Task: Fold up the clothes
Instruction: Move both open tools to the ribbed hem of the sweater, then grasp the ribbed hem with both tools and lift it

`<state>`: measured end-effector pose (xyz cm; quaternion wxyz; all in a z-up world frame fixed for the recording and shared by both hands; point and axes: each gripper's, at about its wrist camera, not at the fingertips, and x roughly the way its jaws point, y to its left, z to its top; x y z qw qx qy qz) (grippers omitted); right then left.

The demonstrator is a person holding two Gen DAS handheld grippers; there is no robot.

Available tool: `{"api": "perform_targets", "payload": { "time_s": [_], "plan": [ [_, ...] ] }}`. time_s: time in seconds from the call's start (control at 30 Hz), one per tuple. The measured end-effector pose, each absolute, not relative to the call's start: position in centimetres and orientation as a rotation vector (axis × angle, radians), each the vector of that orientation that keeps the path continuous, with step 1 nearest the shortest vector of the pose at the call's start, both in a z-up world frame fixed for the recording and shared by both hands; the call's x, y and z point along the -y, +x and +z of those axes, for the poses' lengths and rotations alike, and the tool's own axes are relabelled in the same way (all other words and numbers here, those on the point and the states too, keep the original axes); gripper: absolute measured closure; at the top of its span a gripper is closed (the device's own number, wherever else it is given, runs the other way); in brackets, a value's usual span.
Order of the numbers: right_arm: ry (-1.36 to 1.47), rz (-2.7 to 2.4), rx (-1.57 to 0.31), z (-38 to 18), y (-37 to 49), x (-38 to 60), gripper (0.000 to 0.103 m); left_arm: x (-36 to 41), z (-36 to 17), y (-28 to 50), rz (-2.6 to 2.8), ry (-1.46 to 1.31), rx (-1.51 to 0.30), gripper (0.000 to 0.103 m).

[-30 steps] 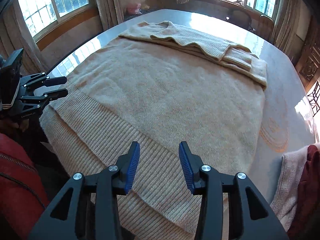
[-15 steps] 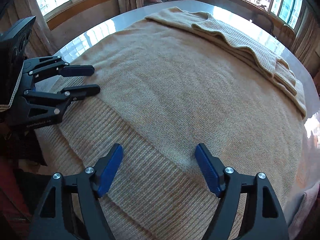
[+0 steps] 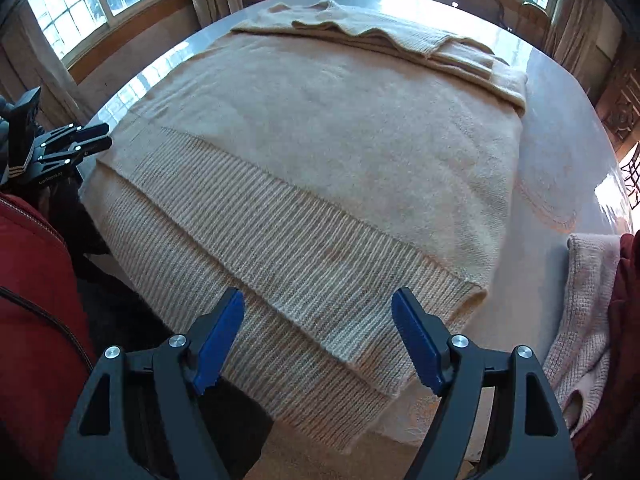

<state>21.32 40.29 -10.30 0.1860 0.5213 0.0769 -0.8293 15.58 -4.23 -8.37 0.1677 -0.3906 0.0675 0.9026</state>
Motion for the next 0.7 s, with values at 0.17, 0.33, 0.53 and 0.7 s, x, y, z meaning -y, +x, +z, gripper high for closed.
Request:
{"api": "perform_targets", "payload": {
  "time_s": [0.17,0.33,0.53,0.7],
  "plan": [
    [1.513,-2.473,-0.052,-10.7,17.8,-41.8,0.024,5.0,-9.5,12.5,2.623,-1.23,-0.074,0.061],
    [1.551,-2.481,-0.013,-12.1,18.2,-42.2,0.024,4.8,-9.7,13.6,2.625,-1.189,-0.12,0.061],
    [1.539,-2.45,-0.118,-12.0,21.7,-42.5,0.024,5.7,-9.5,15.9,2.575,-1.183,-0.138,0.061],
    [1.498,-2.362,0.544,-11.2,22.5,-48.7,0.024,8.4,-9.3,15.0,2.477,-1.238,0.134,0.061]
  ]
}}
